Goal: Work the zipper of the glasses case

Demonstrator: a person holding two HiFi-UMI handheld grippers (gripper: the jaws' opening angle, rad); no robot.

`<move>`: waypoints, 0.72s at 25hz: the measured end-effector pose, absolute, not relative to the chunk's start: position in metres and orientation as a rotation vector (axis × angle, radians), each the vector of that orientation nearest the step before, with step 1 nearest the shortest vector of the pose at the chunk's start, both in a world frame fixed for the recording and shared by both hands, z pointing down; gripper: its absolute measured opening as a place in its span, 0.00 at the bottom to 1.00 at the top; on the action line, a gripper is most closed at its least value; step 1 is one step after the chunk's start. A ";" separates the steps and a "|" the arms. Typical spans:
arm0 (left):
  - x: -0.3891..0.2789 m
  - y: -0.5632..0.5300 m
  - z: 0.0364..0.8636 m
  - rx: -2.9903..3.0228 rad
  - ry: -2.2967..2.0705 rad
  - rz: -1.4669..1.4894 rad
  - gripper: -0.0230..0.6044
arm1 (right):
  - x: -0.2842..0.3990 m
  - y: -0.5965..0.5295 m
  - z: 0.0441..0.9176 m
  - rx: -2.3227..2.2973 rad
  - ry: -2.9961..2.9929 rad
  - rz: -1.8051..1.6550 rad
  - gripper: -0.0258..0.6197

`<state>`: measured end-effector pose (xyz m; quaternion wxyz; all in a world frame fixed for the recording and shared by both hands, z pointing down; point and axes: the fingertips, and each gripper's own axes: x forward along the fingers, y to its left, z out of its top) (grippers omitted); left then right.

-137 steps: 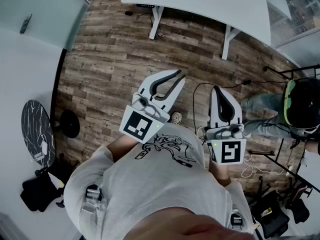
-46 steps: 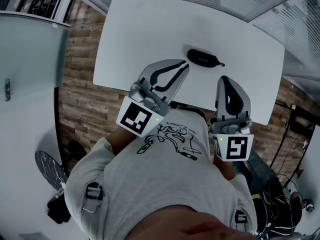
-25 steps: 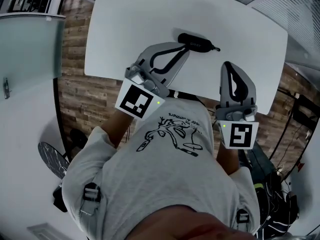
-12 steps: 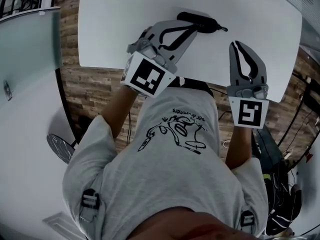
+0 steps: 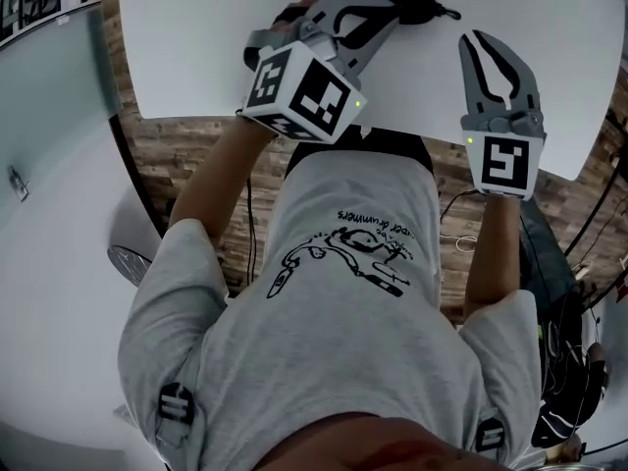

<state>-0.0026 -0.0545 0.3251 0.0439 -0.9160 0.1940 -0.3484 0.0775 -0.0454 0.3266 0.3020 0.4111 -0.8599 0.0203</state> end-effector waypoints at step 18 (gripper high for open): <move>0.012 -0.051 0.427 -2.583 0.205 -1.397 0.07 | 0.071 -0.062 0.474 0.574 -2.070 -0.155 0.21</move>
